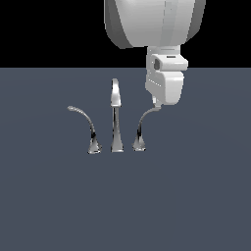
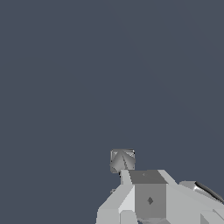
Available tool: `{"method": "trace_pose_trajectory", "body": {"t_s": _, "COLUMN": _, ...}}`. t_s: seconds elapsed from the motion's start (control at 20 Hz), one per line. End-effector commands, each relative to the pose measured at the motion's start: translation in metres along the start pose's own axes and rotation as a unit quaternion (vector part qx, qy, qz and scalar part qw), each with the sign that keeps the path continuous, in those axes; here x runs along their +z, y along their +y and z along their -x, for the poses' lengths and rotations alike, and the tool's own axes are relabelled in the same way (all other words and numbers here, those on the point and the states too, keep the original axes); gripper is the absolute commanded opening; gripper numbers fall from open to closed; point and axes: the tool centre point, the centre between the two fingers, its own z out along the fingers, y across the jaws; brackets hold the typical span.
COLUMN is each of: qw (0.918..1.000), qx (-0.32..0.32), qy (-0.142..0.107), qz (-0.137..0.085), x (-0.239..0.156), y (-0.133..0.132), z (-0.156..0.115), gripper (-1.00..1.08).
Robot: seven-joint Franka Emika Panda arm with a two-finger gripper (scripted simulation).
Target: Turn on the faucet by rotating a designated handle.
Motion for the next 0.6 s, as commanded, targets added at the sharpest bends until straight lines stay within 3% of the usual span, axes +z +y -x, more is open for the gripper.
{"method": "trace_pose_trajectory", "body": {"t_s": 0.0, "qw": 1.0, "qx": 0.001, "qy": -0.002, "qz": 0.007, "x": 0.0, "y": 0.014, "z": 0.003, "gripper": -1.0}}
{"method": "trace_pose_trajectory", "body": {"t_s": 0.4, "qw": 0.9999, "qx": 0.004, "qy": -0.001, "qz": 0.009, "x": -0.001, "y": 0.041, "z": 0.008, "gripper": -1.0}}
{"method": "trace_pose_trajectory", "body": {"t_s": 0.55, "qw": 0.9999, "qx": 0.008, "qy": 0.0, "qz": 0.007, "x": 0.0, "y": 0.039, "z": 0.006, "gripper": -1.0}}
